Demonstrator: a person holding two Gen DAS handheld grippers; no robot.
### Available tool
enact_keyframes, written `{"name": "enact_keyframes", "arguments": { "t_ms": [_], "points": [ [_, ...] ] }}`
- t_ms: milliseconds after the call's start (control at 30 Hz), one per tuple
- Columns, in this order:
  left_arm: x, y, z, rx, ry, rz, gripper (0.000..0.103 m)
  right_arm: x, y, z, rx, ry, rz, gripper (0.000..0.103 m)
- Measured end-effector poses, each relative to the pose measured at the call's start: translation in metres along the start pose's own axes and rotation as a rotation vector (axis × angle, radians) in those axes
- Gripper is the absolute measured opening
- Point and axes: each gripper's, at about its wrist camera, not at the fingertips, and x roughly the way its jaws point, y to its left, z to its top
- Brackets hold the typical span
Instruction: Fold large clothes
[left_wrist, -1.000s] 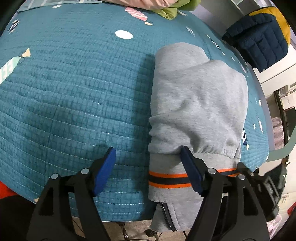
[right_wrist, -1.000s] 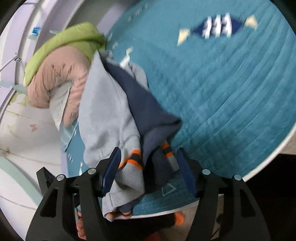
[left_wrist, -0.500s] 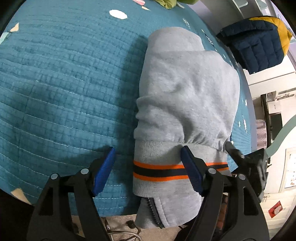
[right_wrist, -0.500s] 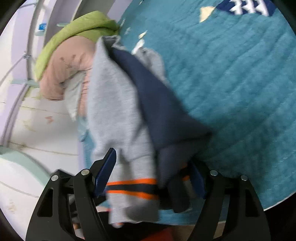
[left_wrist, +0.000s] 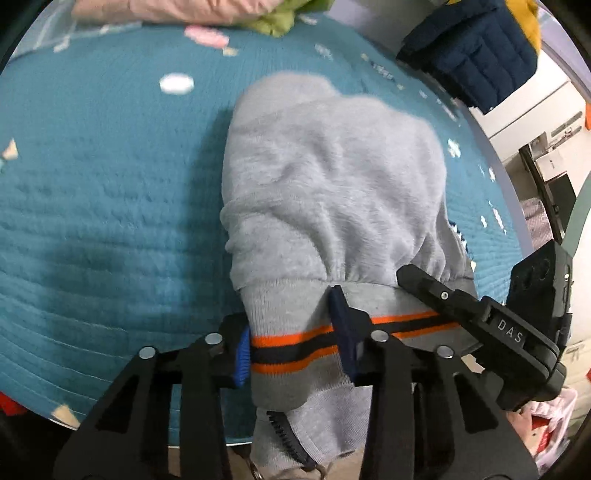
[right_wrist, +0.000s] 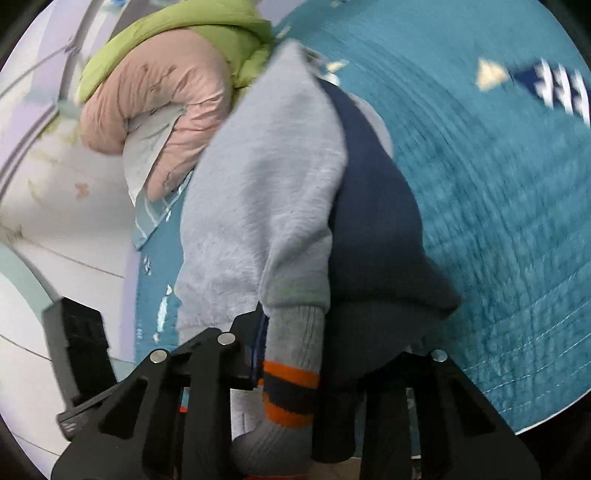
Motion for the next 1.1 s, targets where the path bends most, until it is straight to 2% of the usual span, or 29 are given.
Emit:
{"name": "enact_keyframes", "arguments": {
  "t_ms": [200, 400, 600, 800, 933, 1033, 1100],
  "points": [
    [-0.049, 0.001, 0.029, 0.080, -0.130, 0.044, 0.032, 0.003, 0.059, 0.005, -0.134, -0.053, 0.026, 0.026],
    [-0.101, 0.037, 0.065, 0.097, -0.242, 0.116, 0.032, 0.033, 0.127, 0.016, -0.234, -0.055, 0.110, 0.026],
    [-0.157, 0.118, 0.092, 0.055, -0.332, 0.220, 0.032, 0.101, 0.213, 0.019, -0.338, -0.037, 0.200, 0.025],
    [-0.200, 0.212, 0.105, -0.006, -0.410, 0.326, 0.032, 0.181, 0.287, -0.001, -0.399, 0.006, 0.287, 0.026],
    [-0.208, 0.265, 0.105, -0.012, -0.426, 0.389, 0.032, 0.233, 0.316, -0.025, -0.406, 0.049, 0.296, 0.026],
    [-0.192, 0.311, 0.095, -0.074, -0.357, 0.373, 0.032, 0.261, 0.318, -0.049, -0.430, 0.082, 0.242, 0.026],
    [-0.183, 0.324, 0.083, -0.088, -0.330, 0.376, 0.032, 0.274, 0.311, -0.066, -0.431, 0.112, 0.215, 0.027]
  ]
}}
